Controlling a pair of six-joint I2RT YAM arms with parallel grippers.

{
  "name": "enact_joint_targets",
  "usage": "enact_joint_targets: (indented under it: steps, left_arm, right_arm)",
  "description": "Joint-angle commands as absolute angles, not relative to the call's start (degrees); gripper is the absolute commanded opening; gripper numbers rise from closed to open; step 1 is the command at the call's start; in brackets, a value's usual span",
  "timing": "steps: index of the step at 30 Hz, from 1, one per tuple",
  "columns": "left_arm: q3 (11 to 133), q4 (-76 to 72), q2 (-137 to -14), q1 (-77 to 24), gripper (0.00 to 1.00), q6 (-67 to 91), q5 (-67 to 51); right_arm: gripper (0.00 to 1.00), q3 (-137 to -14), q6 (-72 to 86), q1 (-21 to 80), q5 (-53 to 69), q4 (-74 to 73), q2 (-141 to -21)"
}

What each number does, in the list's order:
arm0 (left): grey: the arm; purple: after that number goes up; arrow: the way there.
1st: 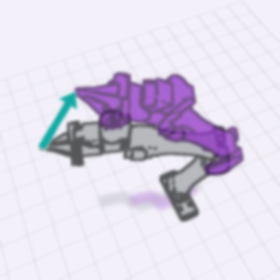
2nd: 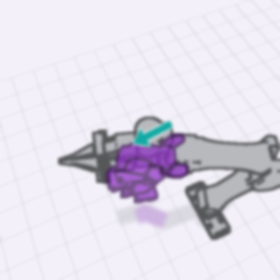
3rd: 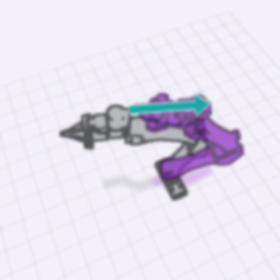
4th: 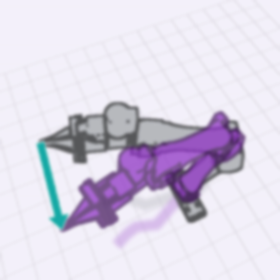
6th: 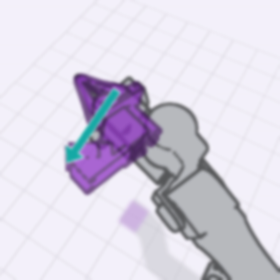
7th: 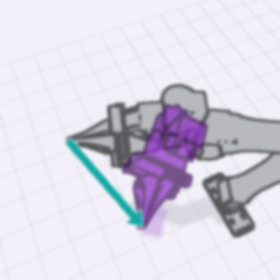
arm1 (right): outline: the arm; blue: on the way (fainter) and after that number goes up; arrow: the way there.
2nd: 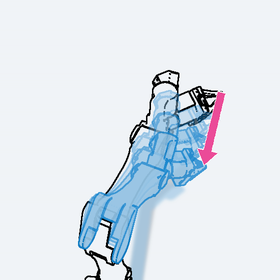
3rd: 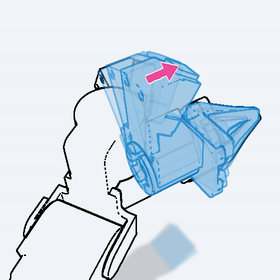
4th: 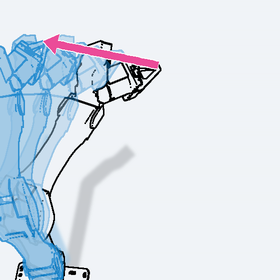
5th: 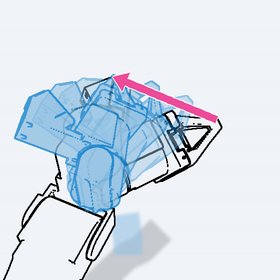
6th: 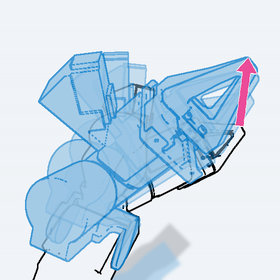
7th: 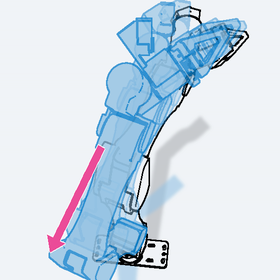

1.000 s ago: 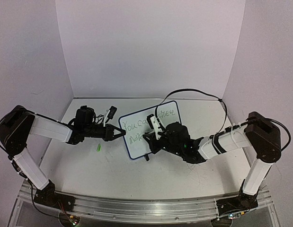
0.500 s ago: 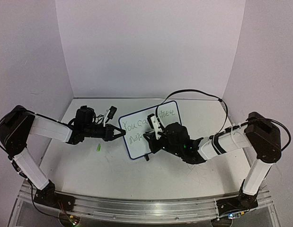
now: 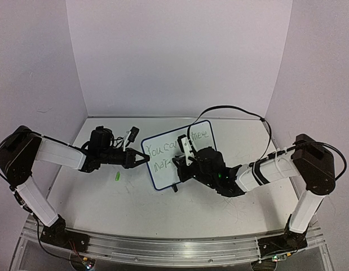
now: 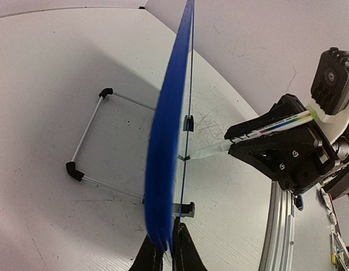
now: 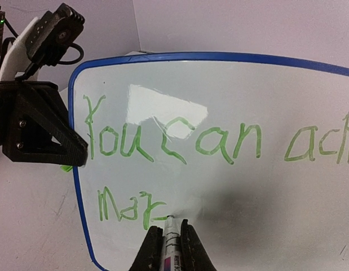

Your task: Write a sentence on the whiteboard

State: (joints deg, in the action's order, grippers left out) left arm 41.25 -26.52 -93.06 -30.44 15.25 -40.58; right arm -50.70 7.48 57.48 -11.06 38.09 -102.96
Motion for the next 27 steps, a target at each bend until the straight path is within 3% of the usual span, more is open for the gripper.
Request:
enact_joint_targets:
  steps: [1, 27]
  left_arm:
    - [42.27, -22.15, -93.7, -30.42, 0.0, 11.6, -36.51]
    - [42.41, -22.15, -93.72, -30.43, 0.0, 11.44, -36.51]
  right_arm:
    - [0.0, -50.95, 8.59, 56.43, -16.37, 39.35, -102.04]
    - [0.0, -52.46, 7.47, 56.2, -9.92, 39.95, -103.87]
